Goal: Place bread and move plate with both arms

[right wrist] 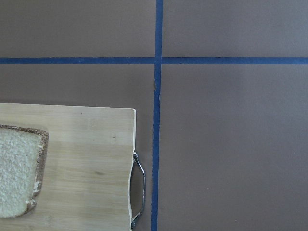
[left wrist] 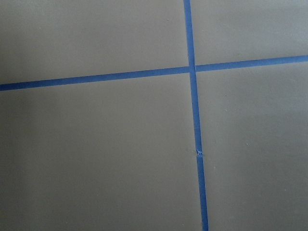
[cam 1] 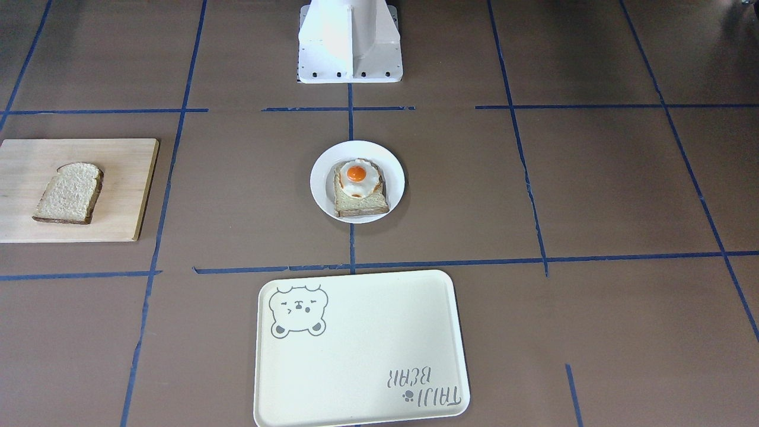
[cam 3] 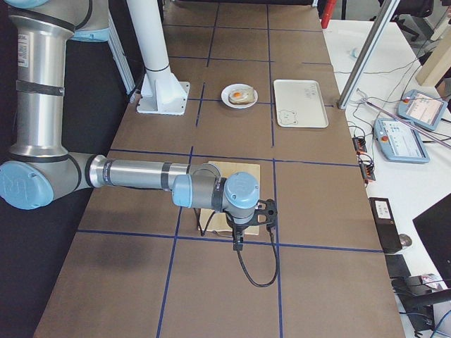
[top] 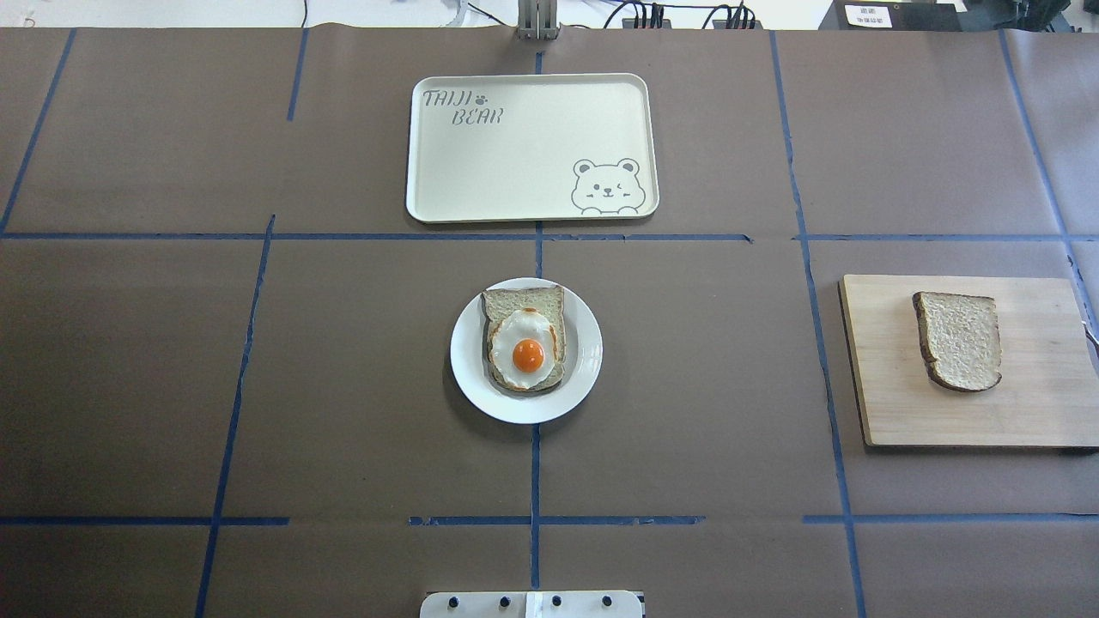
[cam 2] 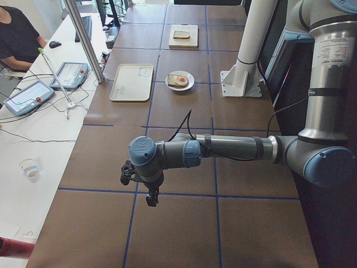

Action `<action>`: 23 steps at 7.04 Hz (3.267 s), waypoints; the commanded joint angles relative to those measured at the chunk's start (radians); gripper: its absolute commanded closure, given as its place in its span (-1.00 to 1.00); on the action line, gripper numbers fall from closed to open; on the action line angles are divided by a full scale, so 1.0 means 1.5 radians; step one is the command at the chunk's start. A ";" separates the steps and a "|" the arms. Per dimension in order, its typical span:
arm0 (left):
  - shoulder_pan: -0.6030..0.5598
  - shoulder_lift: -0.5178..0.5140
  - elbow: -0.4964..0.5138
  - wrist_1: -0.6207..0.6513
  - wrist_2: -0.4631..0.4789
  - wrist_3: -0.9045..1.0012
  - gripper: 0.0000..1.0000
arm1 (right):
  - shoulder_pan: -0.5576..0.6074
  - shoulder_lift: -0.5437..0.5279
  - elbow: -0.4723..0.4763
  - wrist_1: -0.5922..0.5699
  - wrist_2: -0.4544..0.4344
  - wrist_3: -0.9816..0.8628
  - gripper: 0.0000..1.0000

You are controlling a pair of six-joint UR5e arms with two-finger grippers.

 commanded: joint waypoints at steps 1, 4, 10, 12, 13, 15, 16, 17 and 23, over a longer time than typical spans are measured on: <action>0.000 0.001 0.000 0.000 -0.001 0.000 -1.00 | 0.000 0.004 -0.001 0.000 0.000 0.000 -1.00; 0.000 -0.001 -0.001 0.000 -0.001 0.000 -1.00 | 0.000 0.016 0.007 0.001 0.000 -0.001 -1.00; 0.000 0.005 -0.010 -0.012 -0.001 0.001 -1.00 | -0.060 0.044 0.037 0.085 0.029 0.115 -1.00; 0.000 0.005 -0.013 -0.012 -0.001 0.001 -1.00 | -0.174 0.033 0.026 0.297 -0.006 0.395 -1.00; 0.000 0.005 -0.013 -0.012 0.000 0.000 -1.00 | -0.216 0.031 0.000 0.338 -0.013 0.452 -1.00; 0.000 0.005 -0.013 -0.011 -0.001 -0.001 -1.00 | -0.252 0.004 -0.023 0.395 -0.025 0.489 -1.00; 0.000 0.005 -0.013 -0.011 -0.001 -0.001 -1.00 | -0.276 -0.002 -0.023 0.411 -0.030 0.524 -1.00; 0.000 0.005 -0.013 -0.012 -0.001 0.000 -1.00 | -0.305 -0.004 -0.026 0.429 -0.039 0.551 -1.00; 0.000 0.005 -0.013 -0.012 -0.001 0.001 -1.00 | -0.382 -0.005 -0.098 0.531 -0.078 0.588 -1.00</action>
